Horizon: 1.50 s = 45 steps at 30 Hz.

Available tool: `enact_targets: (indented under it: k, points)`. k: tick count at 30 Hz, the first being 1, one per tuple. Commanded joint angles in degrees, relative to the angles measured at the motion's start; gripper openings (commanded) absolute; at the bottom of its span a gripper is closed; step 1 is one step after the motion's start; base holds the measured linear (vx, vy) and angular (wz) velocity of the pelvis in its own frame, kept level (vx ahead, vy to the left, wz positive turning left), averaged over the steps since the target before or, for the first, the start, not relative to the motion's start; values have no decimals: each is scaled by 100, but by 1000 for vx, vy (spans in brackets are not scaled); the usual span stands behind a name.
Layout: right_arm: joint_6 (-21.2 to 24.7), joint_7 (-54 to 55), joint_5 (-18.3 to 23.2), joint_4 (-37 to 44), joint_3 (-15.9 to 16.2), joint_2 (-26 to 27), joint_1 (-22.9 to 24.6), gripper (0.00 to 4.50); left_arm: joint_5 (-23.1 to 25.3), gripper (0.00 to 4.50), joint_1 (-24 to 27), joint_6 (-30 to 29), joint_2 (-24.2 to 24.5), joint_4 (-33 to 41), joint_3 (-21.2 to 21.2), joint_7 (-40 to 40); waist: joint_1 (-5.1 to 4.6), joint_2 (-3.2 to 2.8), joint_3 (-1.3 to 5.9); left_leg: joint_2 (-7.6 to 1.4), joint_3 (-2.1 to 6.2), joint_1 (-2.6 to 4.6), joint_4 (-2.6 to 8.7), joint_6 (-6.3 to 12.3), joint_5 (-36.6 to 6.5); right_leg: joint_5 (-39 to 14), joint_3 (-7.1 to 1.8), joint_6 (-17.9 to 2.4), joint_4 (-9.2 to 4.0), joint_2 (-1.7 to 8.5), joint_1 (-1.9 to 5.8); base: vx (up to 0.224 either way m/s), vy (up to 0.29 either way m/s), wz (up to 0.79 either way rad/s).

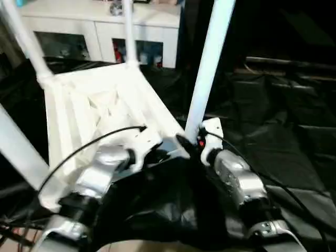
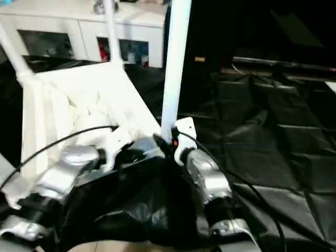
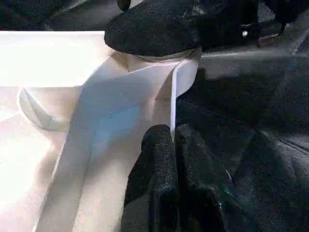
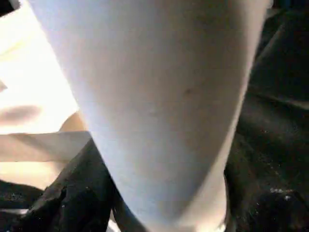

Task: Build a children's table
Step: Rotate leg to tighten

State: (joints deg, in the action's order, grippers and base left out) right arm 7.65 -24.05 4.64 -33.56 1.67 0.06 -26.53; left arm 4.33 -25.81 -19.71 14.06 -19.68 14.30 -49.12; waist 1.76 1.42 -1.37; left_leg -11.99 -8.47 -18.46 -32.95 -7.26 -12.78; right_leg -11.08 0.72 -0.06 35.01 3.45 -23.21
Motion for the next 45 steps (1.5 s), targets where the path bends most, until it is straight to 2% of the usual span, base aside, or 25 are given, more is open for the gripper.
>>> enact_targets:
  k: [1,2,4,5,7,9,11,12,13,14,17,20,21,22,24,25,26,28,35,36,38,39,41,43,45]
  points:
    - [83,-571,-37,-3,585,287,94,342,-80,0,-6,-74,-393,-20,387,-31,-14,-77,182,-4,-93,-128,421,55,-1151,-1292,-161,-978,-466,242,236,0,0,0]
    - [125,-680,37,58,554,242,103,342,-87,0,-6,-75,-390,-3,400,-77,-15,-60,185,-5,-105,-118,416,77,-1146,-1237,-158,-997,-480,238,234,0,0,0]
    - [253,-1034,200,272,527,45,134,366,-124,0,14,-59,-301,64,445,-281,-20,-73,192,-6,-101,-139,408,124,-1057,-1012,-155,-1068,-453,233,269,0,0,0]
    - [289,-1139,222,338,542,-25,144,366,-141,0,23,-56,-266,90,462,-352,-22,-113,200,-5,-100,-142,399,161,-968,-801,-151,-1116,-445,224,290,0,0,0]
    - [353,-1466,261,548,624,-250,189,390,-186,0,50,-73,-170,172,504,-534,-5,-150,225,-1,-100,-159,365,256,-628,-202,-144,-1278,-377,228,322,0,0,0]
    - [521,-1921,426,826,644,-565,238,399,-265,0,100,-187,-29,351,566,-794,7,-160,243,-5,-99,-154,342,325,-452,175,-132,-1378,-343,220,352,0,0,0]
    - [619,-2329,518,1065,692,-847,284,399,-314,0,157,-214,151,503,620,-1041,14,-153,256,2,-106,-166,315,455,-214,631,-126,-1490,-301,212,373,0,0,0]
    - [732,-2781,585,1238,753,-1099,314,399,-392,0,211,-269,348,628,659,-1361,-3,-85,254,6,-125,-170,306,532,-188,724,-122,-1555,-302,211,371,0,0,0]
    - [744,-2827,592,1255,758,-1124,317,399,-400,0,217,-275,368,640,663,-1393,29,-130,251,-5,-114,-152,310,580,-214,641,-118,-1596,-297,226,367,0,0,0]
    - [818,-3093,627,1344,811,-1287,347,399,-439,0,264,-232,498,697,681,-1586,19,-85,240,-7,-130,-158,305,609,-238,594,-122,-1599,-308,224,361,0,0,0]
    - [1037,-3643,706,1603,953,-1586,427,399,-509,0,409,-65,853,814,621,-1982,36,-128,219,-19,-115,-154,325,607,-354,267,-119,-1562,-321,242,364,0,0,0]
    - [1215,-4018,840,1792,1080,-1776,424,399,-633,0,449,-89,1103,899,510,-2217,16,-125,198,-34,-116,-140,355,491,-572,-145,-119,-1508,-355,247,341,0,0,0]
    - [1215,-4018,840,1792,1080,-1776,424,399,-633,0,449,-89,1103,899,510,-2217,35,-49,186,-34,-114,-144,365,466,-682,-425,-120,-1451,-363,255,339,0,0,0]
    - [1244,-4188,880,1805,1136,-1834,383,399,-684,0,422,-96,1195,873,457,-2307,48,-126,183,-33,-114,-122,363,421,-735,-582,-126,-1419,-375,264,309,0,0,0]
    - [1277,-4313,863,1766,1208,-1893,355,399,-670,0,392,-41,1326,806,412,-2337,47,-124,188,-43,-117,-116,359,377,-667,-494,-129,-1437,-370,260,307,0,0,0]
    - [1283,-4412,821,1693,1247,-1938,291,399,-688,0,333,-24,1458,747,378,-2435,33,-14,195,-35,-121,-144,354,391,-577,-376,-122,-1444,-357,252,332,0,0,0]
    - [1278,-4425,811,1667,1253,-1941,280,399,-688,0,323,-14,1477,729,372,-2448,49,-62,198,-27,-110,-136,354,389,-521,-355,-122,-1442,-335,258,326,0,0,0]
    - [1249,-4517,753,1511,1286,-1959,209,374,-691,0,256,44,1590,619,339,-2541,40,-84,201,-24,-115,-127,342,392,-453,-201,-118,-1504,-323,258,317,0,0,0]
    - [1257,-4606,708,1362,1354,-1992,57,322,-695,0,137,31,1702,581,440,-2800,75,-63,205,-25,-125,-119,329,400,-330,119,-117,-1616,-285,259,335,0,0,0]
    - [1254,-4605,702,1353,1364,-1981,55,317,-690,0,134,23,1710,590,450,-2811,87,-85,210,-22,-120,-119,328,390,-315,153,-118,-1619,-276,262,342,0,0,0]
    - [1244,-4612,718,1341,1387,-1953,73,297,-725,0,125,-17,1717,611,463,-2819,89,-71,220,-20,-123,-119,317,397,-250,275,-118,-1631,-267,258,349,0,0,0]
    - [1233,-4591,719,1327,1396,-1926,90,282,-726,0,121,-10,1703,595,473,-2798,96,-98,220,-16,-122,-121,313,395,-223,345,-117,-1643,-261,255,350,0,0,0]
    - [1201,-4563,719,1281,1415,-1878,109,277,-731,0,107,20,1680,548,493,-2769,97,-84,218,-16,-125,-121,315,381,-265,313,-113,-1648,-266,255,351,0,0,0]
    - [1173,-4487,714,1264,1405,-1821,134,268,-743,0,96,13,1645,526,493,-2735,93,-151,212,-20,-118,-112,318,318,-386,198,-114,-1644,-270,256,342,0,0,0]
    - [1112,-4265,679,1248,1345,-1717,174,265,-743,0,81,6,1533,486,460,-2582,82,-120,206,-25,-120,-111,322,276,-508,76,-115,-1630,-285,255,340,0,0,0]
